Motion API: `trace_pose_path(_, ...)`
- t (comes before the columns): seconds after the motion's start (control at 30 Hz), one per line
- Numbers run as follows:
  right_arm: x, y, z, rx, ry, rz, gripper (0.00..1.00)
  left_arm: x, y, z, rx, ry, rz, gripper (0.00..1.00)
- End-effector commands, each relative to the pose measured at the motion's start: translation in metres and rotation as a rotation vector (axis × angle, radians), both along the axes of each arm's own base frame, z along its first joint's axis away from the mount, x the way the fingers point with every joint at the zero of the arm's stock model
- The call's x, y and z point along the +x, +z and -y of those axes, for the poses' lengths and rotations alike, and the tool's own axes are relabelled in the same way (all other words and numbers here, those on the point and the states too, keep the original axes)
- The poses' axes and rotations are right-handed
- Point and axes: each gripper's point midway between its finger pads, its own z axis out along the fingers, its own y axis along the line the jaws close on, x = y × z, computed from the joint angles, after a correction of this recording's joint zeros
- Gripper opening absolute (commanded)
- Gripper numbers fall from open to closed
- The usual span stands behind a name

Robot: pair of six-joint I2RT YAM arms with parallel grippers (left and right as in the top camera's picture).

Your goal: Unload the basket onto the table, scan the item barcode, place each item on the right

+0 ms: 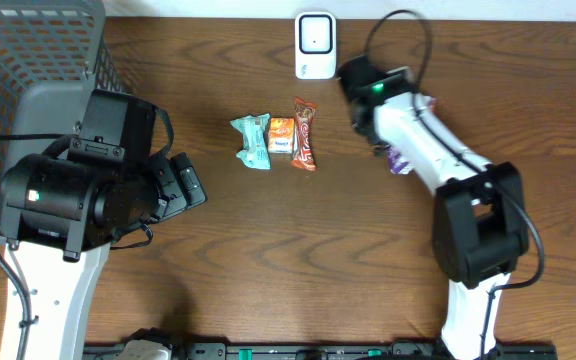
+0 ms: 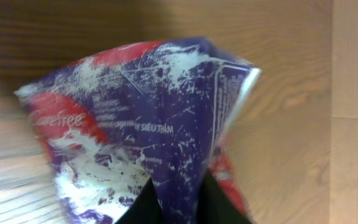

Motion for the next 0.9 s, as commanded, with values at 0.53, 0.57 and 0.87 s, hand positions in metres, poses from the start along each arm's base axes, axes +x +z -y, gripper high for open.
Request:
trace_pose_path(0.53, 0.020, 0.044, -0.119, 0.436, 0.256, -0.004, 0.81, 0.001, 0.000, -0.003, 0.010, 0.015, -0.002, 0.98)
trace_pose_path(0.57, 0.022, 0.048, -0.115, 0.482, 0.257, -0.025, 0.84, 0.001, 0.000, -0.003, 0.010, 0.015, -0.002, 0.98)
trace_pose_path(0.87, 0.007, 0.026, -0.081, 1.025, 0.279, -0.261, 0.97, 0.001, 0.000, -0.003, 0.010, 0.015, -0.002, 0.98)
